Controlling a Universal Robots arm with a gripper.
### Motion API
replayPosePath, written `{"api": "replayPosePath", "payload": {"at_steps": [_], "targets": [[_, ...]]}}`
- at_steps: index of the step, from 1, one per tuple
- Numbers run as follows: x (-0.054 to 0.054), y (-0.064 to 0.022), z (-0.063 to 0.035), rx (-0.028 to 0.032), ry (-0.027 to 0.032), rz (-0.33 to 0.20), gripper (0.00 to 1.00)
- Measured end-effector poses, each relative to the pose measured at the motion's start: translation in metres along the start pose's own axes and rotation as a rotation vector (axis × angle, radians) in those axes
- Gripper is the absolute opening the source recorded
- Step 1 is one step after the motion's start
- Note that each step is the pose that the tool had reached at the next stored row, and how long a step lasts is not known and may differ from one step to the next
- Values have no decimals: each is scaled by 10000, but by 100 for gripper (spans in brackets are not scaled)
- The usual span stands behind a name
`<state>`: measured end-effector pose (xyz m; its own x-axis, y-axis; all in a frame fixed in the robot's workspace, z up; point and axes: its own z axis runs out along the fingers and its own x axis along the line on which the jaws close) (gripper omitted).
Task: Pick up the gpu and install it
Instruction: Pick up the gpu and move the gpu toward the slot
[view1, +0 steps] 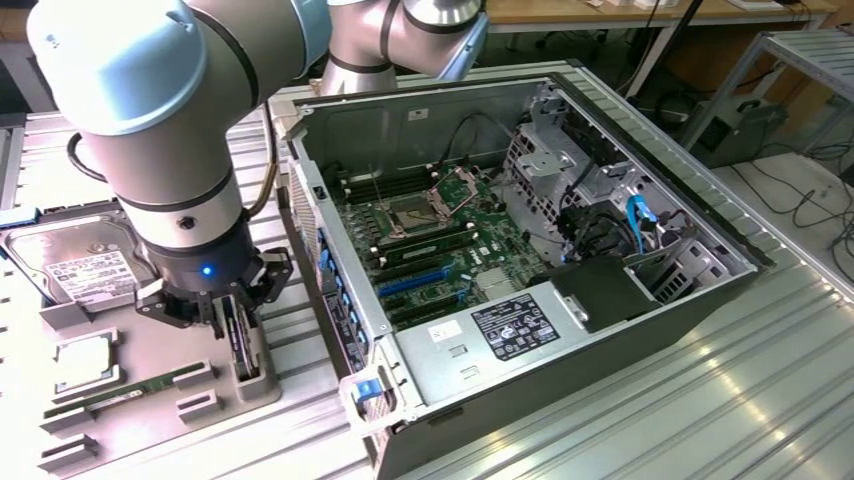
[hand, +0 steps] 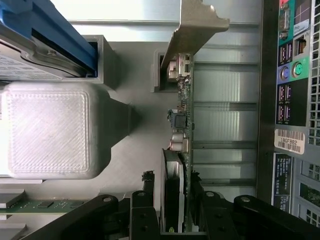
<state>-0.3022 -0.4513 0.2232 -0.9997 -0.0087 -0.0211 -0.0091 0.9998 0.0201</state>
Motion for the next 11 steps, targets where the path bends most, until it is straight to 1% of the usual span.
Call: {"api": "replayPosePath", "payload": {"at_steps": [8,9,10,11], "targets": [[-11,0,4,0,0,0,39],[-11,0,4,0,-1,0,38],[-11,0,4,0,-1,0,31],[-11,0,4,0,0,0,31]]}}
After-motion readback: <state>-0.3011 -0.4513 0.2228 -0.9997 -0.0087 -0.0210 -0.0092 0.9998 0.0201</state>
